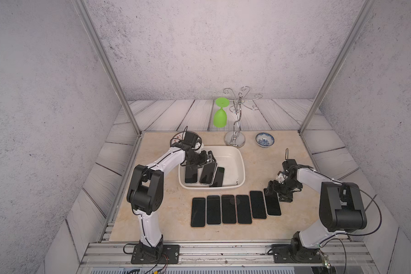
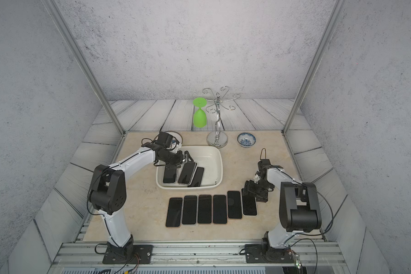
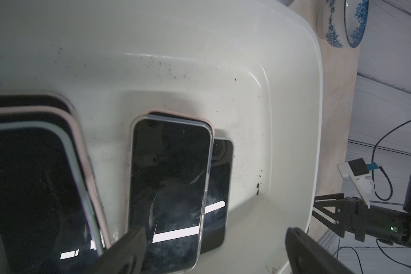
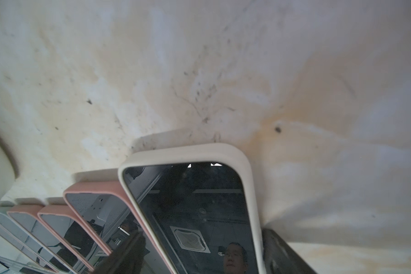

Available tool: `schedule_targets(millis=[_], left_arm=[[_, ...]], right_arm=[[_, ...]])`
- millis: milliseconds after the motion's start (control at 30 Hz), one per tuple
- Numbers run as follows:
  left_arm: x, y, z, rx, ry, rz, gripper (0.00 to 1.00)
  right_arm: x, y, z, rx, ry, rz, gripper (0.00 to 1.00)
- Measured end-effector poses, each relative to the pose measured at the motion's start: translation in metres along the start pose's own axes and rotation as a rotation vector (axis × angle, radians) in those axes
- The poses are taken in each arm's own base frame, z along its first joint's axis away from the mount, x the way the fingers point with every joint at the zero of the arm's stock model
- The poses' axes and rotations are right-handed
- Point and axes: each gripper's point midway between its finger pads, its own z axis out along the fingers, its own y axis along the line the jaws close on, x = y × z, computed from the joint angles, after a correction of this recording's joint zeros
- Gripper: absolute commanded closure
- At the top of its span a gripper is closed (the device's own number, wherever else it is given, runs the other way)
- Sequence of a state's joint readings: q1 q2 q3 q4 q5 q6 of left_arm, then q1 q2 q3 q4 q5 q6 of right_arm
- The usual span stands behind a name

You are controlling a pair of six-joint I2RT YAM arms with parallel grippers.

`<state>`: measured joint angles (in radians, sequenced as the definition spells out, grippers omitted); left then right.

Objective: Take the phone out of the storage box
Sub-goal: Place the phone at the center of the board.

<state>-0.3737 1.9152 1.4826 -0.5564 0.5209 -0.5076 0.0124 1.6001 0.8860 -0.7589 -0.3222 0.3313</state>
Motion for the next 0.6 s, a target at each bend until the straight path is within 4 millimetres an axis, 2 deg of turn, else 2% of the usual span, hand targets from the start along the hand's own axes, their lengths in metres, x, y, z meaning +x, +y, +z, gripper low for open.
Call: schedule_targets(millis=[133,267,400,500,600], left_arm=[[-0.019,0.002,0.008,-0.073,-0.009,0.049,0.02],[-0.033,0.009,0.023,-0.159,0.002,0.112,0.02],[-0.02,0.03,0.041,-0.221,0.074,0.12,0.02],[-0.011,0.04,0.053,-0.233,0.117,0.115,0.02],[-0.008,0.041,0.06,-0.226,0.135,0.12,0.02]], right_arm=[[-0.001,0.006,-0.009,-0.009,-0.026,-0.02,0.1],[-0.011,0.032,-0.048,-0.058,-0.1,-0.066,0.09],[-0.027,0.065,-0.086,-0.116,-0.192,-0.147,0.09],[-0.027,0.076,-0.095,-0.134,-0.199,-0.175,0.09],[-0.021,0.077,-0.094,-0.133,-0.178,-0.179,0.09]])
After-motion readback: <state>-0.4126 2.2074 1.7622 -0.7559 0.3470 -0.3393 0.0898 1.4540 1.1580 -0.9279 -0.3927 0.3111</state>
